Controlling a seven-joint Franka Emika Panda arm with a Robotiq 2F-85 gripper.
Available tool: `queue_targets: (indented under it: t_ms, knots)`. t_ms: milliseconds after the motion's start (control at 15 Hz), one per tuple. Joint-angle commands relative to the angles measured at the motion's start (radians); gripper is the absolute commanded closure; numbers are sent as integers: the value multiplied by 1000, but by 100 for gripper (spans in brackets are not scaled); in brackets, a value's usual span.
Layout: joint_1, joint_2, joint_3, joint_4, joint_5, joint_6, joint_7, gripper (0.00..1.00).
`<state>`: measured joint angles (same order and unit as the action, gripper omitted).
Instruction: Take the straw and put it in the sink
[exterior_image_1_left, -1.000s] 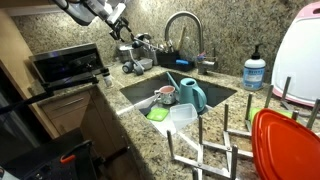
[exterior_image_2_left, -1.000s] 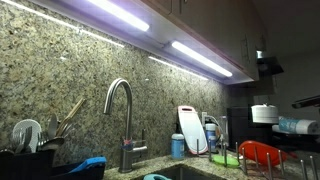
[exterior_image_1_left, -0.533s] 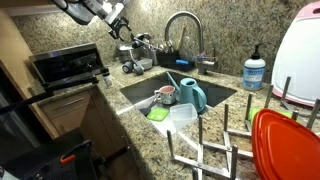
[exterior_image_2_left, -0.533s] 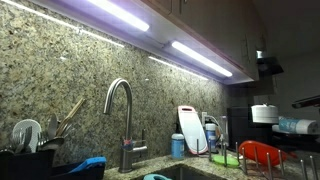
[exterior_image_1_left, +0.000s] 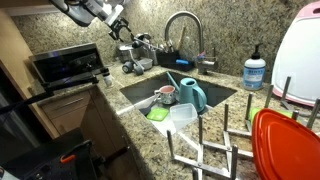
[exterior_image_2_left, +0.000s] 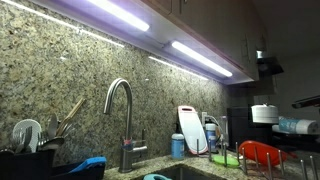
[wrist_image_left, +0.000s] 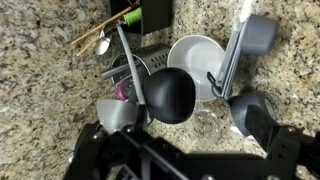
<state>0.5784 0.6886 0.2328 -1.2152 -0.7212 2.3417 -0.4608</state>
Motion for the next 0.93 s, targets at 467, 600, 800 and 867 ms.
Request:
queue_targets:
  t_ms: [467, 600, 800, 867]
  knots:
    - [30, 48, -40, 46, -106, 55, 10, 0]
    - [34, 60, -50, 49, -138, 89, 37, 0]
    - [49, 80, -81, 64, -182, 146, 124, 0]
    - [54, 81, -93, 62, -196, 160, 162, 0]
